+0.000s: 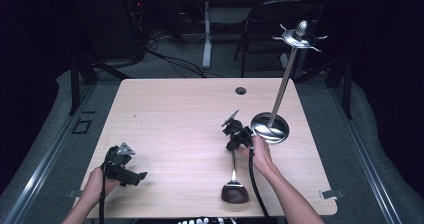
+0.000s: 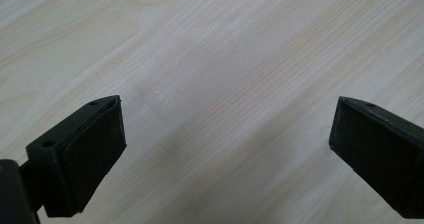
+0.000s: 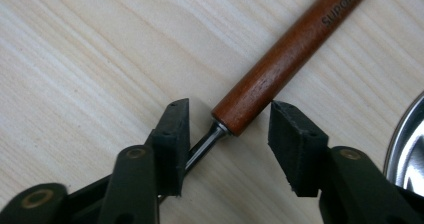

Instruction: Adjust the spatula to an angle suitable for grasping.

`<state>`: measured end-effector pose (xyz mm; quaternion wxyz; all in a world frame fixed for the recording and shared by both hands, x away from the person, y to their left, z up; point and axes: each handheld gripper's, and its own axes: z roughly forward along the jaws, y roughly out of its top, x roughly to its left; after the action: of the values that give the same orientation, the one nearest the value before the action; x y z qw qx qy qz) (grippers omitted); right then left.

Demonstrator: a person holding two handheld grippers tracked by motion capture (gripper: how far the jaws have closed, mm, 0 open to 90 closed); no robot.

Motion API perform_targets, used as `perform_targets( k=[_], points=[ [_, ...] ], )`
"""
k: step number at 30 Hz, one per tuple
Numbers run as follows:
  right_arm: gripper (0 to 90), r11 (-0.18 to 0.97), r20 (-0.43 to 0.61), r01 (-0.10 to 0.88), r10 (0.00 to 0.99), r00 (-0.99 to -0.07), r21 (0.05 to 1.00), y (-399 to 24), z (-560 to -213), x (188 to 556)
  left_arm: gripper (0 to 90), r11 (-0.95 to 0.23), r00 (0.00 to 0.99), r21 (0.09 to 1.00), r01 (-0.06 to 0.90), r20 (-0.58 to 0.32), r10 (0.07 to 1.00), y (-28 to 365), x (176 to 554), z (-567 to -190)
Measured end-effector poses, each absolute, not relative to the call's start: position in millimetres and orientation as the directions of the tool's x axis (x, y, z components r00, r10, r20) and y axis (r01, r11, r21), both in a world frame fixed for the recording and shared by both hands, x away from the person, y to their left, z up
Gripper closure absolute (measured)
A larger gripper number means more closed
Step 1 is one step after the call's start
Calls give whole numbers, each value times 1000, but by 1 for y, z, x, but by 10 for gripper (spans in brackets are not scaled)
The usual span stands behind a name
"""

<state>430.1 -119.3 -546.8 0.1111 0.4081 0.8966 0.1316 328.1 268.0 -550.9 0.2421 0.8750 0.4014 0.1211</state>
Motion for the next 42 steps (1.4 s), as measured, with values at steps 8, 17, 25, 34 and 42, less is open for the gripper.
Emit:
perform_targets(
  k=[8,17,25,34,42],
  points=[
    [588,695,-97,655,704,-703,298,-117,-544,426,13,-561,650,523,641,19,760,268,328,-550],
    [593,666,-31,701,730,-682,257,-118,-539,422,13,-563,651,521,641,20,759,268,328,-550],
    [655,634,-14,732,758,-652,249,-121,-538,423,13,-567,654,518,640,21,756,268,328,-550],
    [677,625,11,753,768,-640,207,-121,-540,423,14,-568,655,519,638,22,756,267,327,-550],
    [712,661,10,727,738,-674,187,-126,-539,427,14,-568,655,520,638,22,756,267,327,-550]
  ],
)
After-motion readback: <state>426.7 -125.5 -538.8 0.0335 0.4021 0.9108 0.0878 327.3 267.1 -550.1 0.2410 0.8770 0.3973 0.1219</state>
